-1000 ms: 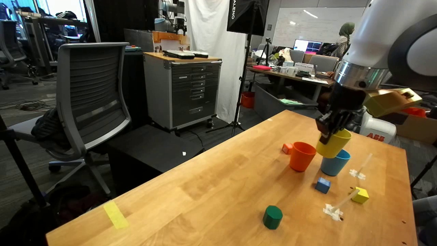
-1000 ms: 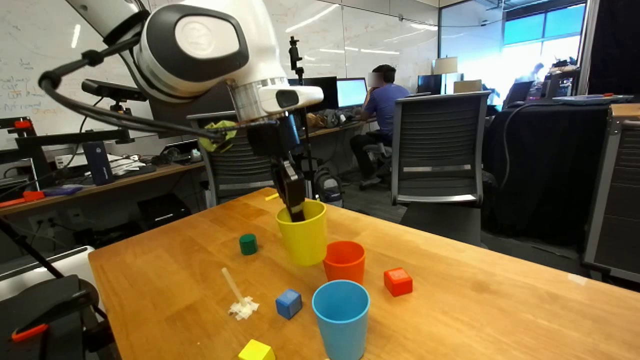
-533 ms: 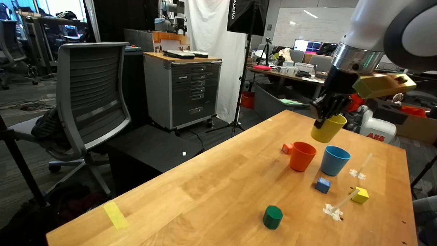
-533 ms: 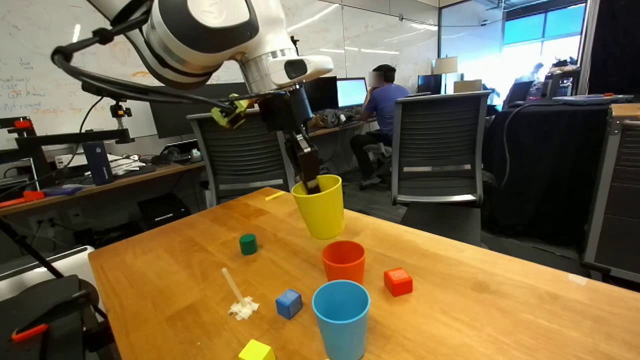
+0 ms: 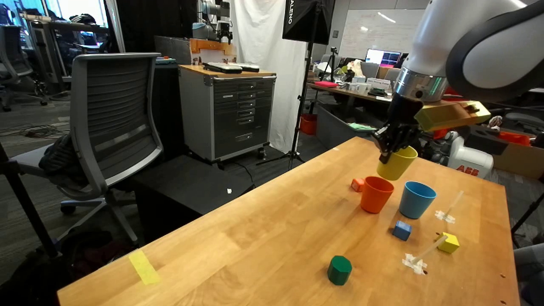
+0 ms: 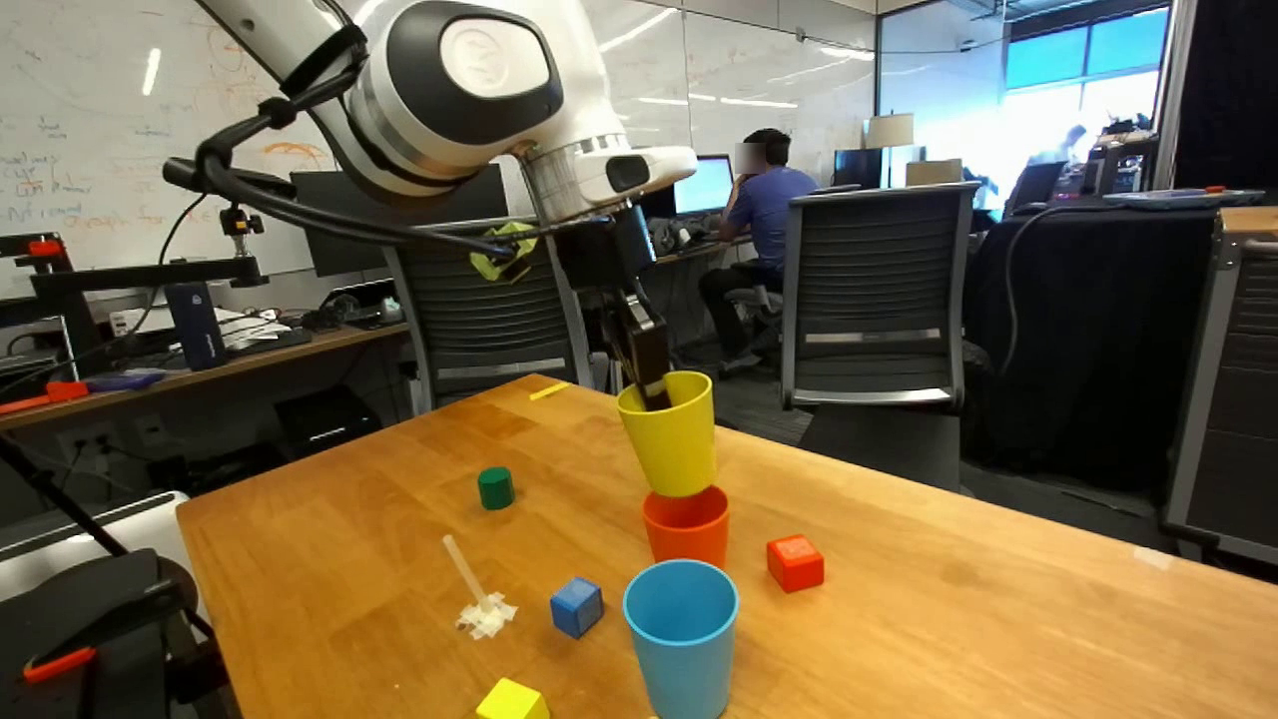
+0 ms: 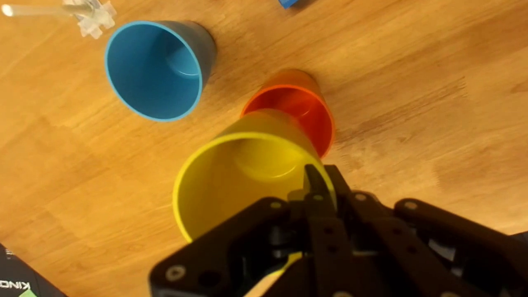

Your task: Place the yellow cup inside the orange cup, place the blue cup inside the yellow cup

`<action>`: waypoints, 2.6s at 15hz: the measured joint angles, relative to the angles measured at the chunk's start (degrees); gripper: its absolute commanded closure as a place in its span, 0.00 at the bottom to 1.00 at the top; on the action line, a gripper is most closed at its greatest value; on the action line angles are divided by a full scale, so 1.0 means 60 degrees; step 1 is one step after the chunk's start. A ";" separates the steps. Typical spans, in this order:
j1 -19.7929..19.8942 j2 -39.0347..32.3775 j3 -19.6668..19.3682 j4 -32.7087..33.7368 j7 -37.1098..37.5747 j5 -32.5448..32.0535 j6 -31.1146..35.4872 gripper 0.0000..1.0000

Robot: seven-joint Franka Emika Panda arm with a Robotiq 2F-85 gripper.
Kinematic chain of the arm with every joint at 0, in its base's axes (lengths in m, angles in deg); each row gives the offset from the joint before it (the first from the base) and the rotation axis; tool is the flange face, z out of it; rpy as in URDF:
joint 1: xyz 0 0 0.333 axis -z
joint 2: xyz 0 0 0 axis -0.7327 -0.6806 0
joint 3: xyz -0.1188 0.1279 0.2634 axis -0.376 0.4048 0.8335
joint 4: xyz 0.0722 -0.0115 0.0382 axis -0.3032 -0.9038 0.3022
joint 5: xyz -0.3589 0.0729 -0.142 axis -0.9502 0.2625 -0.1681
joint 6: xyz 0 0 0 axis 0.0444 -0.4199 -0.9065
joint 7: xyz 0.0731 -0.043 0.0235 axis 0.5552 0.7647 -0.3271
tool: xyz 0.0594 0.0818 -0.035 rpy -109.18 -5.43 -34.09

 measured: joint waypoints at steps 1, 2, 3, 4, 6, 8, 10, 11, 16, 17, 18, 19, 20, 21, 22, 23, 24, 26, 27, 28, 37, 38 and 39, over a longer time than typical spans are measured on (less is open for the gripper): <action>0.0000 -0.0154 -0.0002 0.0093 0.0004 0.0003 0.0011 0.99; 0.0000 -0.0293 -0.0003 0.0172 0.0004 0.0012 0.0024 0.99; 0.0000 -0.0418 -0.0004 0.0234 0.0004 0.0020 0.0036 0.99; 0.0000 -0.0531 -0.0005 0.0287 0.0003 0.0021 0.0046 0.99; -0.0007 -0.0705 -0.0005 0.0323 -0.0002 0.0022 0.0167 0.99; -0.0029 -0.0838 -0.0004 0.0322 -0.0041 0.0069 0.0319 0.99; -0.0064 -0.0948 -0.0004 0.0303 -0.0051 0.0095 0.0507 0.99; -0.0083 -0.1001 -0.0003 0.0293 -0.0056 0.0106 0.0603 0.99; -0.0112 -0.1356 -0.0033 0.0290 -0.0156 0.0245 0.1071 0.69; -0.0112 -0.1457 -0.0052 0.0291 -0.0157 0.0285 0.1162 0.63; -0.0112 -0.1559 -0.0073 0.0292 -0.0161 0.0349 0.1226 0.54; -0.0112 -0.1660 -0.0093 0.0294 -0.0165 0.0419 0.1296 0.47; -0.0111 -0.1755 -0.0110 0.0296 -0.0176 0.0505 0.1352 0.38; -0.0110 -0.1830 -0.0123 0.0299 -0.0227 0.0634 0.1378 0.31; -0.0108 -0.1885 -0.0128 0.0300 -0.0289 0.0763 0.1403 0.24; -0.0104 -0.1914 -0.0129 0.0299 -0.0350 0.0873 0.1423 0.16; -0.0104 -0.1919 -0.0129 0.0300 -0.0412 0.0989 0.1436 0.09; -0.0104 -0.1917 -0.0129 0.0301 -0.0541 0.1191 0.1507 0.00; -0.0104 -0.1906 -0.0129 0.0304 -0.0599 0.1258 0.1544 0.00; -0.0106 -0.1884 -0.0129 0.0310 -0.0665 0.1332 0.1564 0.00; -0.0141 -0.0749 -0.0066 -0.0044 -0.1042 0.1701 0.1726 0.00; -0.0136 -0.0432 -0.0067 -0.0247 -0.1100 0.1713 0.1725 0.00; -0.0130 -0.0074 -0.0079 -0.0492 -0.1163 0.1713 0.1696 0.00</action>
